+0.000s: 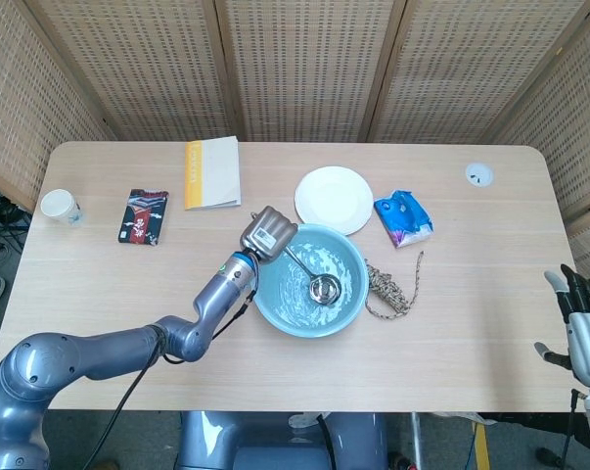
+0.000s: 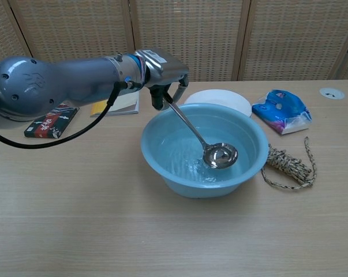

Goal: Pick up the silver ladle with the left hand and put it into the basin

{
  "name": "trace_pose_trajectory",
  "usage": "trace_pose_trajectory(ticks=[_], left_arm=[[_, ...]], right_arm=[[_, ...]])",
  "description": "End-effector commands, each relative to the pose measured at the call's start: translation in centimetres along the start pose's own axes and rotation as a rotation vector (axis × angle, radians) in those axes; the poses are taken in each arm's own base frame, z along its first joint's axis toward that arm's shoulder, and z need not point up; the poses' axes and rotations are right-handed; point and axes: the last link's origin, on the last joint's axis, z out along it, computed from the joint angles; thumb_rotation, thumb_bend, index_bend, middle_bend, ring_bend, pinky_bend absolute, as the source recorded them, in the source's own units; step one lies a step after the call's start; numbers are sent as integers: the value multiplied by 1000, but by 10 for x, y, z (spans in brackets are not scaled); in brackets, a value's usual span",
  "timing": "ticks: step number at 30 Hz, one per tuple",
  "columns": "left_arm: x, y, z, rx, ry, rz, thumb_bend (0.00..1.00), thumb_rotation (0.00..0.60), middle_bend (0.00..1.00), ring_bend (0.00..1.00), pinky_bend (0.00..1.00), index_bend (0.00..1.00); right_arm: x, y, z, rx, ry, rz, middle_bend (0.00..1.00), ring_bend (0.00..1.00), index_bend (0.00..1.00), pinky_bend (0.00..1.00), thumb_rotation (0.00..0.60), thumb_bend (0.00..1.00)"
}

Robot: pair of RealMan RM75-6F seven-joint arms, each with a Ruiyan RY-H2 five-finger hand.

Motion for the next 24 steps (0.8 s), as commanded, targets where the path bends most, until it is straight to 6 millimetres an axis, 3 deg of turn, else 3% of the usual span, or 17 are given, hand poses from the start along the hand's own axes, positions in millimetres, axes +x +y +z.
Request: trace_pose_trajectory(ticks=[1,24], left_arm=[[5,-5,-2,13,-5,-25,579,600,1000,1000,1000,1000],[64,-19,-14,98,-155,-34,598,600,1000,1000,1000,1000]], right_arm=[[0,0,0,1,-2,-1,0,0,0,0,600,0],[-1,0,0,-12,-4,2,0,0,0,0,600,0]])
